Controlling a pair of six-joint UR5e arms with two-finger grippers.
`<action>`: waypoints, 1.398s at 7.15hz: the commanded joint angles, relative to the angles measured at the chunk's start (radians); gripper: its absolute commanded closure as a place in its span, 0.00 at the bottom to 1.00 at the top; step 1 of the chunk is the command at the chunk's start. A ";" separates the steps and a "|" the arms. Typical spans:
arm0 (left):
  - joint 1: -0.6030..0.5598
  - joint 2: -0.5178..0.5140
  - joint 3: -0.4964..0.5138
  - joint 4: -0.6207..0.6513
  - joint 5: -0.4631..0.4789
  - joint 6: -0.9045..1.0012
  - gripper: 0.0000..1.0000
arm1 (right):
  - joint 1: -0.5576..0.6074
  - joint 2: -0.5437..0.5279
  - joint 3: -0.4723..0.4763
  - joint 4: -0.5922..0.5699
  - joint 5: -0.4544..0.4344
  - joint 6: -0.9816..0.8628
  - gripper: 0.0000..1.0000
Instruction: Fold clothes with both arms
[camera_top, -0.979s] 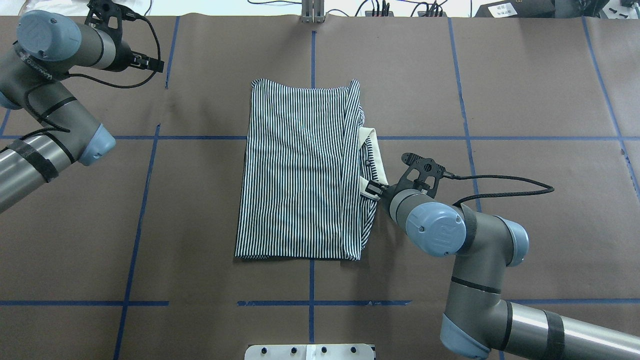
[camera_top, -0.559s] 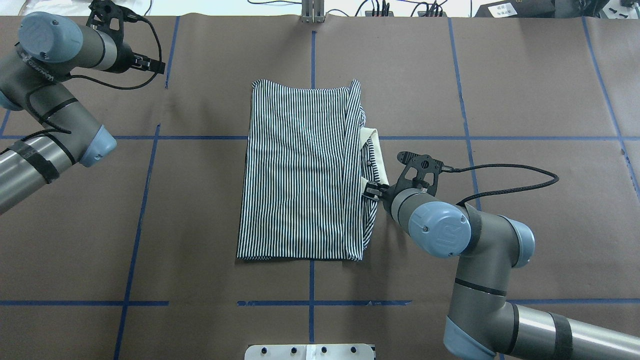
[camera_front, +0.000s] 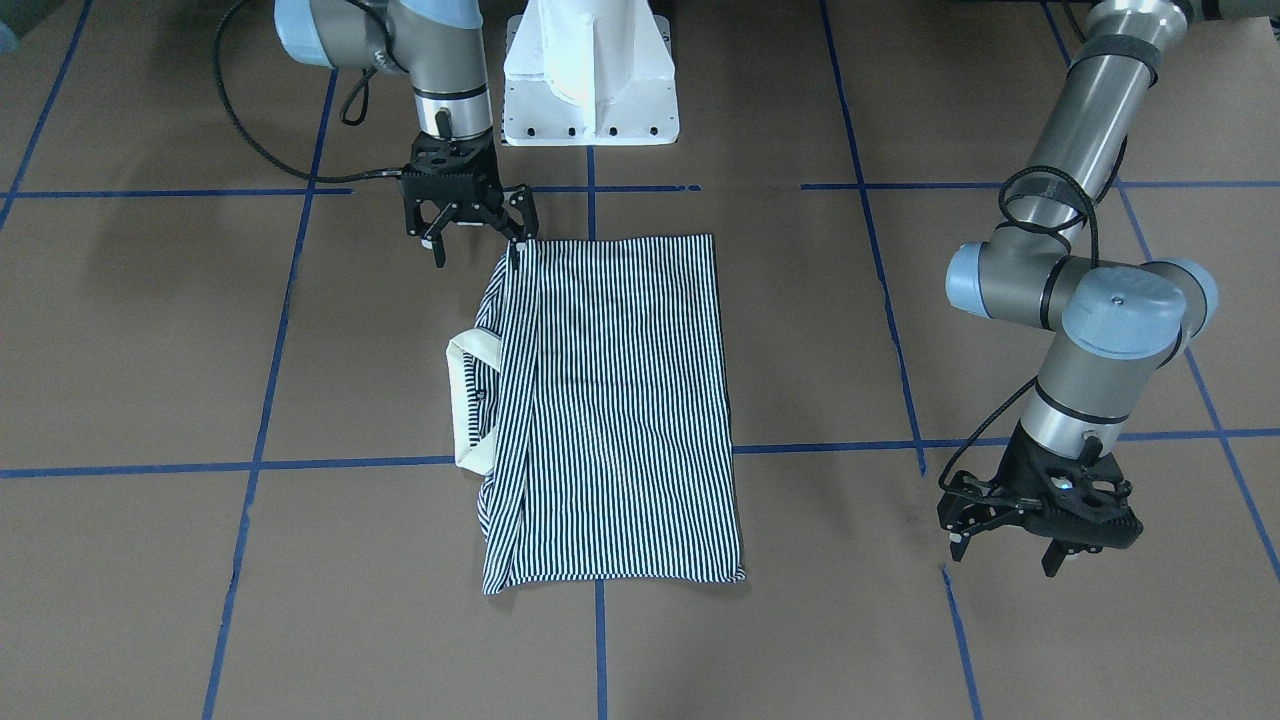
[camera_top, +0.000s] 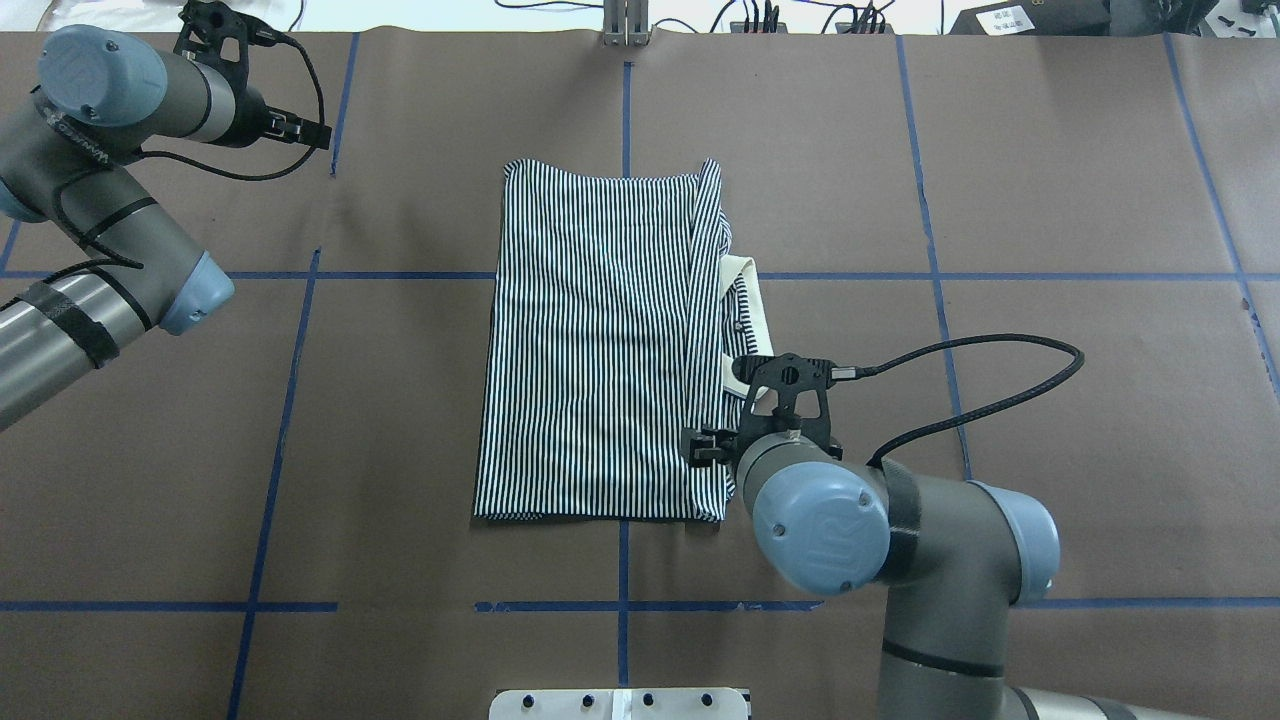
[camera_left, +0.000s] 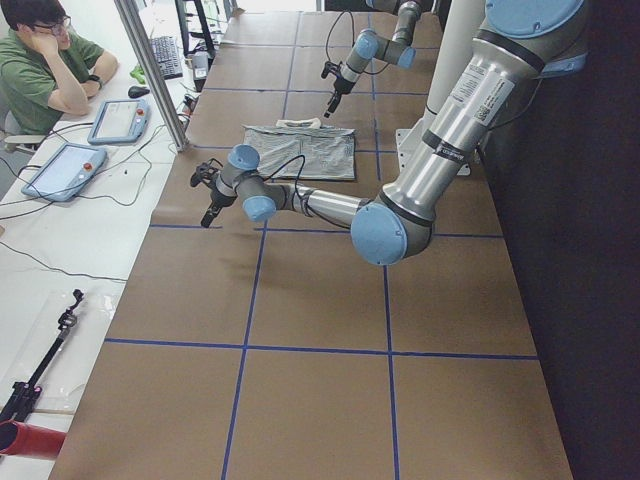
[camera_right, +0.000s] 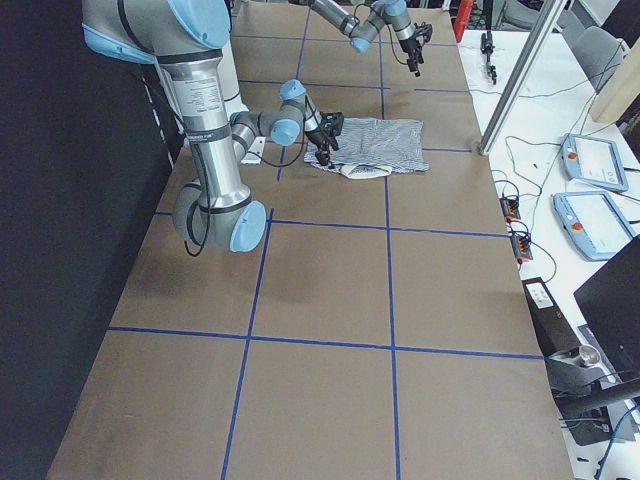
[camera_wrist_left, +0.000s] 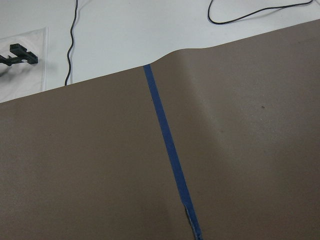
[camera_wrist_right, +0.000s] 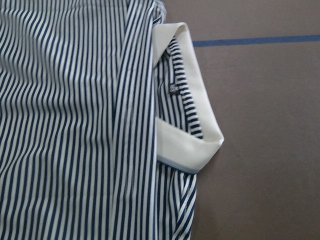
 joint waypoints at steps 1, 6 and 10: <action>0.002 0.000 -0.001 -0.002 0.000 0.000 0.00 | -0.098 0.031 -0.005 -0.050 -0.088 -0.160 0.00; 0.006 0.002 -0.001 -0.002 -0.006 0.000 0.00 | -0.117 0.045 -0.045 -0.047 -0.117 -0.533 0.62; 0.006 0.002 -0.001 -0.002 -0.005 0.000 0.00 | -0.117 0.063 -0.054 -0.039 -0.110 -0.575 0.64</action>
